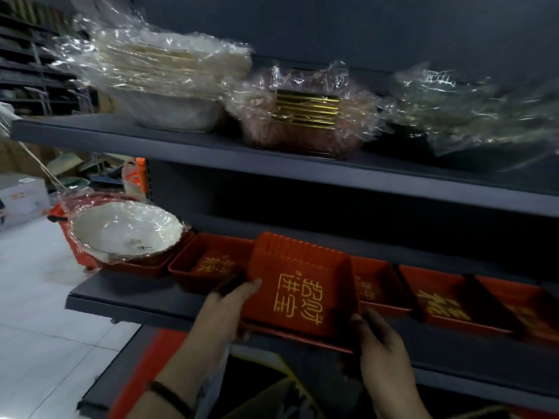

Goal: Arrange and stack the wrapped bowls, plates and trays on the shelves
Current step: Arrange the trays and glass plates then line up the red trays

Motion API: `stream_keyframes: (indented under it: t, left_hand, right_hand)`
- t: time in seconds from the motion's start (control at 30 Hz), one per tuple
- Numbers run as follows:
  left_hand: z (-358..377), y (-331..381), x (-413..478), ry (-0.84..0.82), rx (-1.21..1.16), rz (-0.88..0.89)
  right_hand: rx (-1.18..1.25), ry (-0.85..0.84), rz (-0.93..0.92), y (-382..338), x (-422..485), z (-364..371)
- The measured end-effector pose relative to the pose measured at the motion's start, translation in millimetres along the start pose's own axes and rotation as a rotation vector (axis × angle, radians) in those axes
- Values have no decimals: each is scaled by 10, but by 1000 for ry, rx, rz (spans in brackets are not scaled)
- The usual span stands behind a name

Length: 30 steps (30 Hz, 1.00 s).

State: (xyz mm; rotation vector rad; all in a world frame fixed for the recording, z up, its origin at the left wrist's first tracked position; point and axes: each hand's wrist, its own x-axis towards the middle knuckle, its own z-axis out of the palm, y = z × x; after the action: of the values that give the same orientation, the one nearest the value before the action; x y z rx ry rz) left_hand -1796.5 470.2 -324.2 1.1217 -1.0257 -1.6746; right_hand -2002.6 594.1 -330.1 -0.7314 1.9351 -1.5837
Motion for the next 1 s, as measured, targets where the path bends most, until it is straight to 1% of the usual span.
stream_keyframes:
  t: [0.07,0.1,0.2,0.27,0.37,0.43,0.53,0.6,0.7,0.8,0.87,0.93,1.0]
  left_hand:
    - [57,-80,-25,-68,65,-13]
    - [132,-116,-46,-74,98,-8]
    - [463,-253,-128,-16,237,82]
    - [730,-361,-227,3,303,152]
    - [1045,-611,-395,-56,322,188]
    - [1171,-733,-378,-113,308,185]
    - [1226,-700,-336,-149,271,167]
    - [1154,-649,-214,-87,237,179]
    - [1074,-606,-95,-42,295,230]
    - [1153,-616,-136,-76,371,319]
    - [1284,-634,-237,-78,364,384]
    - [1443,-681,-318,-89,257,353]
    - [1638,-727,-392,-82,152,320]
  right_hand:
    - [-20,9,11,-6,33,-167]
    - [-8,16,-1,-17,36,-239]
    - [147,16,36,-60,27,-363]
    - [191,35,54,25,12,-389]
    - [340,120,118,160,-88,-443]
    - [428,77,122,214,-67,-554]
    - [382,27,48,211,68,-735]
    - [325,39,-17,184,142,-844]
    - [291,73,-77,224,156,-929]
    - [297,102,-86,286,143,-988]
    - [308,112,-36,291,132,-1030]
    - [317,149,8,317,117,-1102]
    - [295,155,1,349,86,-1209]
